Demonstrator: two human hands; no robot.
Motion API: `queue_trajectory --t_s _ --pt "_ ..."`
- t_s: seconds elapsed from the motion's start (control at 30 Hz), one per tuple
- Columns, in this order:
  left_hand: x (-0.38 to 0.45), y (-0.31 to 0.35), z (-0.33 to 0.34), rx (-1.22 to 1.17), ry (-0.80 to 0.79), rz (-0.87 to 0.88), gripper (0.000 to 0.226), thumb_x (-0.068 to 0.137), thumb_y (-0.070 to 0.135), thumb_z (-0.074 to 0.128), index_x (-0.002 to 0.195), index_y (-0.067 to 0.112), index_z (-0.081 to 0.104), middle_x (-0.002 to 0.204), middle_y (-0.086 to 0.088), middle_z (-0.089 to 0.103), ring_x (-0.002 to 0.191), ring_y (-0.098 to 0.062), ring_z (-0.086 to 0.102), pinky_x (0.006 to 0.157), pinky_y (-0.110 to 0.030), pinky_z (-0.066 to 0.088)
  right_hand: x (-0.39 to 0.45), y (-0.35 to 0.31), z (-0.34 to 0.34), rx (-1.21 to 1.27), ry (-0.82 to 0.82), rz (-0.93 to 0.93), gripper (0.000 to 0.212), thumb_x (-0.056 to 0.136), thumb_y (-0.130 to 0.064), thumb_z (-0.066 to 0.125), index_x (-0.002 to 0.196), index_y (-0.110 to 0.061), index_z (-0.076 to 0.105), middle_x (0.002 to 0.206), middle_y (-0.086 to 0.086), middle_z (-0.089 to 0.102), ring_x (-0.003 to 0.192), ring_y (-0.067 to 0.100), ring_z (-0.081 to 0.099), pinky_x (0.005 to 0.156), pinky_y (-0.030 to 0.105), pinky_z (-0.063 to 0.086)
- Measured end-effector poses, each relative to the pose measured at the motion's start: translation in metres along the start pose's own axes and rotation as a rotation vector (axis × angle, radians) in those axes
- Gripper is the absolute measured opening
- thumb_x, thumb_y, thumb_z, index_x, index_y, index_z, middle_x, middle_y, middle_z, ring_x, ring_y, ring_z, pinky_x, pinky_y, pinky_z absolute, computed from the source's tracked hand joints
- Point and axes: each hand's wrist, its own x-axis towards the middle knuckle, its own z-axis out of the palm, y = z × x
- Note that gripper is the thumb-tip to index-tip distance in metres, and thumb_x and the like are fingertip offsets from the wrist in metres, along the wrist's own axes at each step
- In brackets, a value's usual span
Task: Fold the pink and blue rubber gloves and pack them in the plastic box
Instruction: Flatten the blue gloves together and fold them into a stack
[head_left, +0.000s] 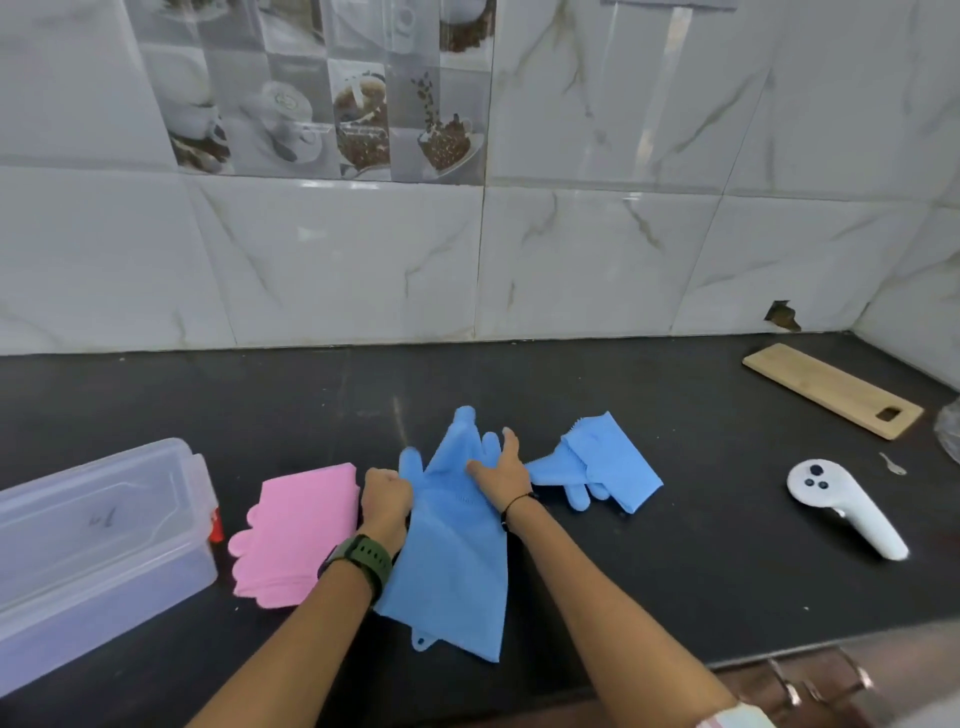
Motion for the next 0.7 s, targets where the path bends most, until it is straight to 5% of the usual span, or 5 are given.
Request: queue_trajectory --t_s 0.17,0.33,0.43,0.53,0.7 --pt "-0.009 0.002 -0.013 0.147 -0.048 0.080 0.022 0.082 -0.006 0.035 0.070 0.012 0.041 0.071 -0.007 0.041 0.063 -0.019 0.035 0.058 -0.030 0.032 -0.005 -0.004 0.013 -0.343 -0.017 -0.162 0.057 0.088 -0.009 0.045 0.142 -0.020 0.032 0.129 0.017 0.043 0.106 0.032 0.054 0.083 0.031 0.044" --pt "-0.026 -0.004 -0.015 0.533 -0.105 0.186 0.015 0.087 0.002 0.044 0.098 0.008 0.053 0.114 -0.014 0.043 0.093 -0.030 0.050 0.082 -0.031 0.042 -0.009 -0.001 0.017 -0.623 -0.022 -0.229 0.041 0.092 -0.013 0.044 0.133 -0.011 0.043 0.129 0.012 0.040 0.101 0.030 0.057 0.086 0.035 0.050" --pt "-0.038 -0.017 -0.008 0.832 -0.055 0.300 0.027 0.089 0.007 0.043 0.116 0.005 0.047 0.130 -0.017 0.034 0.097 -0.028 0.044 0.091 -0.031 0.041 -0.012 0.000 0.016 -0.730 0.008 -0.289 0.033 0.095 -0.014 0.043 0.128 -0.009 0.046 0.126 0.013 0.040 0.096 0.031 0.059 0.082 0.036 0.051" --pt "-0.049 -0.034 0.000 1.105 0.040 0.481 0.039 0.093 0.012 0.035 0.132 0.009 0.038 0.151 -0.025 0.013 0.126 -0.038 0.034 0.104 -0.037 0.034 -0.014 0.003 0.015 -0.771 0.050 -0.372 0.027 0.093 -0.006 0.043 0.120 -0.006 0.048 0.124 0.014 0.041 0.089 0.025 0.050 0.082 0.035 0.051" --pt "-0.050 -0.059 0.002 1.229 -0.049 0.556 0.052 0.101 0.028 0.022 0.150 0.010 0.013 0.160 -0.017 0.001 0.148 -0.031 -0.002 0.121 -0.044 0.004 -0.022 0.011 0.018 -0.779 0.102 -0.465 0.028 0.090 0.001 0.044 0.117 -0.005 0.049 0.144 0.014 0.031 0.115 0.028 0.043 0.093 0.031 0.045"
